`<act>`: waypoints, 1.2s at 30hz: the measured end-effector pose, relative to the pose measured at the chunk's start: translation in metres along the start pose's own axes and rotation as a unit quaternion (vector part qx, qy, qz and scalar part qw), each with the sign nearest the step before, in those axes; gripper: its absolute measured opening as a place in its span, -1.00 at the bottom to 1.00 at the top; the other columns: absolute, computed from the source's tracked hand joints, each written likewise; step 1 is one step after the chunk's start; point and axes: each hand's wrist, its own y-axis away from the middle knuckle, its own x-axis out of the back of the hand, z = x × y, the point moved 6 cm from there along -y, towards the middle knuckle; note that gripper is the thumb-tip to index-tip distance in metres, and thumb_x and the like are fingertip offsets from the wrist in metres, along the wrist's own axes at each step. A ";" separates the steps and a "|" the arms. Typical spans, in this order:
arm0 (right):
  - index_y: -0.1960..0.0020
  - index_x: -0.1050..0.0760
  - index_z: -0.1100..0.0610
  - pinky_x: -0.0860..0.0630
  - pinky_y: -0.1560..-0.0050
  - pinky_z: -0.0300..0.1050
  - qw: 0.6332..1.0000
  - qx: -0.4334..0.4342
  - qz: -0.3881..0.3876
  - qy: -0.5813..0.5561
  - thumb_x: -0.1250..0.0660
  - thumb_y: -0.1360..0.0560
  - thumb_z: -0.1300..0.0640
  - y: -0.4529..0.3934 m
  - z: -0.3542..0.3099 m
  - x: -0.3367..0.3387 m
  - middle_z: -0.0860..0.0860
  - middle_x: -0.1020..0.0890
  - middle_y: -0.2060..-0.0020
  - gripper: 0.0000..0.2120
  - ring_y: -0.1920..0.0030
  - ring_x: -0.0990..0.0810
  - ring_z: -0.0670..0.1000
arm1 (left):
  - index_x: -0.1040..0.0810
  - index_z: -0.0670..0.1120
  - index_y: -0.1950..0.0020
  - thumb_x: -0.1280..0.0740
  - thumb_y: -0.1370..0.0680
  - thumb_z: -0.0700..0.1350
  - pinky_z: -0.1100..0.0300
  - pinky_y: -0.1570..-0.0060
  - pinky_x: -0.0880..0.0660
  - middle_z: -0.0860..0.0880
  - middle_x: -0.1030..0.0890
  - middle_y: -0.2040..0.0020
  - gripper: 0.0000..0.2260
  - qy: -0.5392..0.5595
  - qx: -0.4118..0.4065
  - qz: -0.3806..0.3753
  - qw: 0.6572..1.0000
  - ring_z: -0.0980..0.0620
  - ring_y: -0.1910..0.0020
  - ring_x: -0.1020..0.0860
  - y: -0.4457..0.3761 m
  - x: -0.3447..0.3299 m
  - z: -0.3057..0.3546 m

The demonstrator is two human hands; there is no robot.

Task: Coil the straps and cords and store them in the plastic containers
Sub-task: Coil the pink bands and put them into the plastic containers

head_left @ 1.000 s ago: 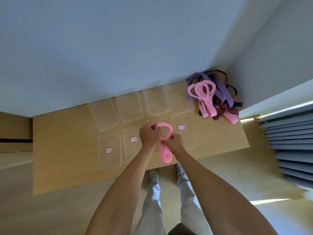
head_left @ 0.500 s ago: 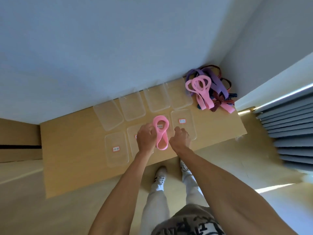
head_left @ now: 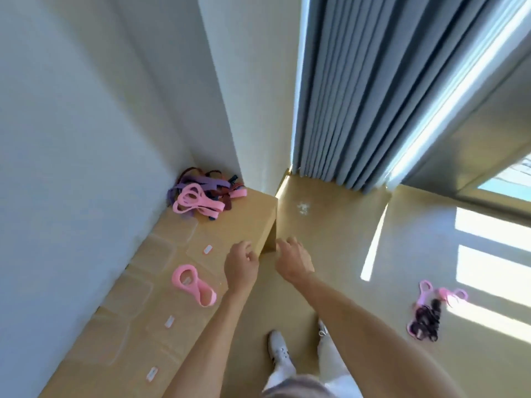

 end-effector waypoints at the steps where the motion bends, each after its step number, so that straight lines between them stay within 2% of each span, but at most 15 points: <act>1: -0.33 -0.43 0.12 -0.53 -0.15 0.07 0.999 -0.031 0.013 -0.014 -0.19 -0.50 0.28 0.008 0.025 0.012 0.13 -0.48 -0.18 -0.60 -0.21 -0.49 0.20 | -0.59 -0.13 -0.27 -0.30 -0.57 -0.25 0.07 -0.10 -0.54 -0.09 -0.64 -0.16 -0.72 -0.018 -0.026 -0.021 0.999 -0.05 -0.10 -0.60 0.002 -0.015 0.020; 5: -0.39 -0.40 0.12 -0.51 -0.16 0.04 0.987 -0.137 0.057 -0.063 -0.20 -0.46 0.29 0.049 0.126 0.055 0.16 -0.48 -0.21 -0.51 -0.22 -0.49 0.22 | -0.59 -0.13 -0.28 -0.28 -0.59 -0.21 0.11 -0.15 -0.52 -0.09 -0.62 -0.20 -0.73 -0.066 -0.116 -0.104 0.986 -0.06 -0.13 -0.61 0.027 -0.089 0.101; 10: -0.38 -0.40 0.13 -0.50 -0.19 0.03 0.960 -0.237 0.102 -0.108 -0.18 -0.47 0.28 0.119 0.258 0.100 0.17 -0.48 -0.22 -0.52 -0.24 -0.50 0.22 | -0.59 -0.10 -0.29 -0.29 -0.59 -0.19 0.10 -0.15 -0.51 -0.08 -0.62 -0.21 -0.71 -0.115 -0.210 -0.181 0.954 -0.07 -0.13 -0.60 0.094 -0.193 0.203; 15: -0.36 -0.40 0.14 -0.44 -0.03 -0.02 0.931 -0.307 0.125 -0.152 -0.15 -0.49 0.25 0.196 0.394 0.134 0.15 -0.50 -0.20 -0.57 -0.17 -0.53 0.20 | -0.61 -0.09 -0.26 -0.28 -0.55 -0.20 0.06 -0.12 -0.52 -0.08 -0.64 -0.15 -0.70 -0.138 -0.272 -0.242 0.921 -0.08 -0.12 -0.60 0.184 -0.298 0.297; 20: -0.20 -0.46 0.21 -0.53 0.03 0.00 0.890 -0.374 0.163 -0.203 -0.16 -0.49 0.28 0.264 0.510 0.160 0.18 -0.58 -0.01 -0.70 0.00 -0.59 0.24 | -0.66 -0.06 -0.17 -0.31 -0.52 -0.16 0.12 -0.09 -0.52 -0.05 -0.69 -0.10 -0.74 -0.144 -0.290 -0.306 0.895 -0.08 -0.09 -0.63 0.260 -0.388 0.363; 23: -0.13 -0.45 0.13 -0.48 0.18 -0.03 0.872 -0.394 0.193 -0.218 -0.19 -0.54 0.21 0.290 0.560 0.170 0.16 -0.62 0.08 -0.82 0.06 -0.62 0.23 | -0.67 -0.05 -0.15 -0.33 -0.51 -0.16 0.12 -0.07 -0.54 -0.03 -0.71 -0.07 -0.76 -0.148 -0.303 -0.337 0.879 -0.05 -0.03 -0.65 0.294 -0.433 0.390; 25: -0.07 -0.41 0.03 -0.40 0.24 -0.07 0.869 -0.399 0.194 -0.219 -0.23 -0.50 0.19 0.295 0.592 0.179 0.11 -0.60 0.11 -0.84 0.09 -0.62 0.20 | -0.67 -0.06 -0.13 -0.34 -0.52 -0.15 0.13 -0.05 -0.55 -0.03 -0.72 -0.06 -0.78 -0.153 -0.325 -0.357 0.862 -0.04 -0.01 -0.66 0.308 -0.467 0.408; 27: -0.06 -0.44 -0.03 -0.35 0.22 -0.10 0.867 -0.403 0.199 -0.214 -0.27 -0.46 0.20 0.294 0.629 0.190 0.09 -0.61 0.04 -0.78 0.06 -0.62 0.19 | -0.69 -0.05 -0.12 -0.34 -0.52 -0.15 0.14 -0.02 -0.55 -0.03 -0.72 -0.05 -0.78 -0.167 -0.352 -0.366 0.845 -0.03 0.01 -0.67 0.314 -0.502 0.427; 30: -0.17 -0.51 0.04 -0.33 0.18 -0.12 0.859 -0.414 0.210 -0.217 -0.24 -0.42 0.25 0.279 0.685 0.200 0.08 -0.63 -0.02 -0.65 0.02 -0.63 0.19 | -0.70 -0.03 -0.12 -0.35 -0.53 -0.17 0.22 0.07 -0.50 -0.02 -0.73 -0.01 -0.79 -0.171 -0.378 -0.368 0.832 0.01 0.07 -0.67 0.312 -0.560 0.456; 33: -0.18 -0.48 0.10 -0.32 0.18 -0.08 0.866 -0.412 0.195 -0.206 -0.23 -0.47 0.25 0.250 0.739 0.197 0.09 -0.60 -0.07 -0.70 0.03 -0.63 0.19 | -0.69 -0.05 -0.14 -0.36 -0.55 -0.18 0.23 0.14 -0.50 -0.04 -0.74 0.02 -0.79 -0.170 -0.395 -0.393 0.813 0.01 0.17 -0.66 0.303 -0.627 0.476; 36: -0.28 -0.44 0.13 -0.36 0.16 -0.04 0.885 -0.392 0.161 -0.193 -0.25 -0.55 0.17 0.220 0.784 0.187 0.15 -0.59 -0.15 -0.70 0.02 -0.62 0.24 | -0.69 -0.06 -0.15 -0.36 -0.56 -0.20 0.21 0.18 -0.53 -0.06 -0.74 0.03 -0.80 -0.172 -0.411 -0.419 0.791 0.03 0.24 -0.63 0.294 -0.687 0.484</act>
